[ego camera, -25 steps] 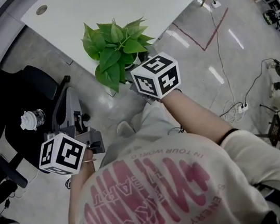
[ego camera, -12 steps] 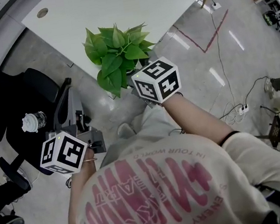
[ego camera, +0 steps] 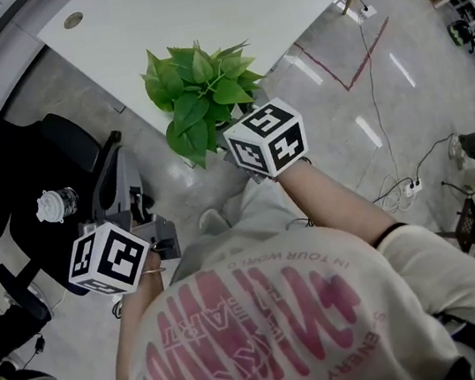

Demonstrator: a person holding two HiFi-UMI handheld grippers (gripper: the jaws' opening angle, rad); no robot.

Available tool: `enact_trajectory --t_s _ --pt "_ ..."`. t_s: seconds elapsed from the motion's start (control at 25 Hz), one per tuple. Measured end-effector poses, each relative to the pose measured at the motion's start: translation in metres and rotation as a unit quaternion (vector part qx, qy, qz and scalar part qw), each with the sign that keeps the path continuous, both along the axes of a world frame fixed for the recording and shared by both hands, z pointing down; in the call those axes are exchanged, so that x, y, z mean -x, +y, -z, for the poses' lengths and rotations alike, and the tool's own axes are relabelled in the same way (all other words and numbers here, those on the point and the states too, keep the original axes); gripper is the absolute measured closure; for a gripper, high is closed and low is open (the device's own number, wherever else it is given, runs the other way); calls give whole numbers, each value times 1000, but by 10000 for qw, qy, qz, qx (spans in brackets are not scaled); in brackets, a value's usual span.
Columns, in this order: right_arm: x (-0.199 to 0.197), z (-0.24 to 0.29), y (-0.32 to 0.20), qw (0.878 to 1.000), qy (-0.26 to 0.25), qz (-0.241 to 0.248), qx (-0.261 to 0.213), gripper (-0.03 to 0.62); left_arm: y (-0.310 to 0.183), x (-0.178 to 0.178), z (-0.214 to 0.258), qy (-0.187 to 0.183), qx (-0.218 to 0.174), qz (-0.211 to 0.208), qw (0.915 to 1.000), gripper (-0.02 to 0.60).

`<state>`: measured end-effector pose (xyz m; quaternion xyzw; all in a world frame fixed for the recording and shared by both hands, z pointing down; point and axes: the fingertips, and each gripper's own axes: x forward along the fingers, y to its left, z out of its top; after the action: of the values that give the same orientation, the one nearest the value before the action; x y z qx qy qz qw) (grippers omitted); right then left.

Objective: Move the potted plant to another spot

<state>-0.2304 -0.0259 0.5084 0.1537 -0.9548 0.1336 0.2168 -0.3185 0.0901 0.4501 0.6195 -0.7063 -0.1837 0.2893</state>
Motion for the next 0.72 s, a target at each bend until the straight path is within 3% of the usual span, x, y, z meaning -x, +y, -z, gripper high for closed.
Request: enact_trajectory --t_s 0.72 --pt "2 -1 0 9997 104 219 39 46 1 0 -3 94 6 60 9999 578"
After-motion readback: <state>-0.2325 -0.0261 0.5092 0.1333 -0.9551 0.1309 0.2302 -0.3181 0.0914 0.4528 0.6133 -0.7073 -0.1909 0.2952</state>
